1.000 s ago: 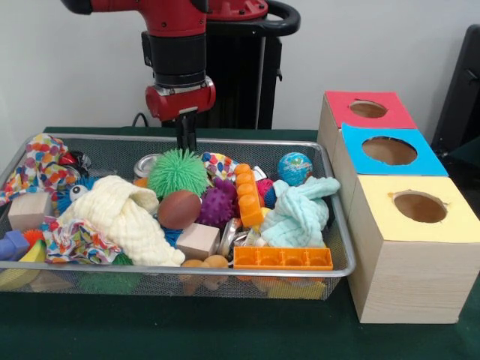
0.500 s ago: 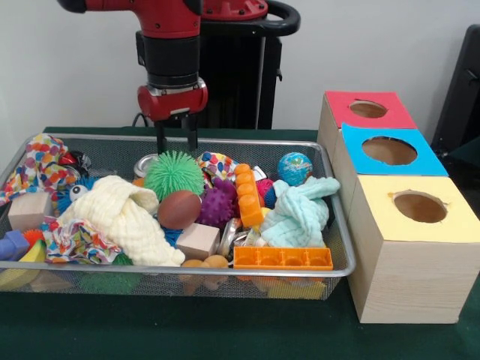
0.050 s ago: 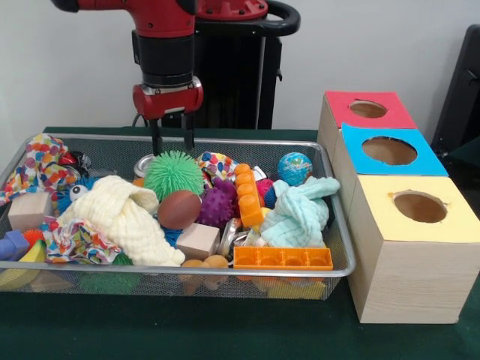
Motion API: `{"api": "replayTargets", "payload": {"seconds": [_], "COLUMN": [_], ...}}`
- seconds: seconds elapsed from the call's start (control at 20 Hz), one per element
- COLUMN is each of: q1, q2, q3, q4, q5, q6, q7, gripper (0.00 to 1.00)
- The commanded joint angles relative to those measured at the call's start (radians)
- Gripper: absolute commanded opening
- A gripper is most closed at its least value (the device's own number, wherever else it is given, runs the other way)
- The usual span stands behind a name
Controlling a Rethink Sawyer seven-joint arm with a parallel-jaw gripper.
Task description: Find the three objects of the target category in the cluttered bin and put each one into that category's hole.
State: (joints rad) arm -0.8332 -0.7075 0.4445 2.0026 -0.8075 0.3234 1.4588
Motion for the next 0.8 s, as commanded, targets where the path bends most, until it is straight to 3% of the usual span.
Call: {"api": "replayTargets", "payload": {"seconds": [0.05,0.15,0.45,0.8], "q1": [-0.068,-0.09,-0.065,-0.086], "q2": [0.039,0.058,0.069,0.069], "q3": [0.113,0.147,0.121,0.166], "q4": [0.001,0.018,0.014,0.035], "q5": [0.161,0.203,0.161,0.192], "q6": [0.092,0.082,0.03,0.046], "q7": [0.052,0.049,0.024,0.014], "gripper": [1.0,1.0,1.0,1.0]}}
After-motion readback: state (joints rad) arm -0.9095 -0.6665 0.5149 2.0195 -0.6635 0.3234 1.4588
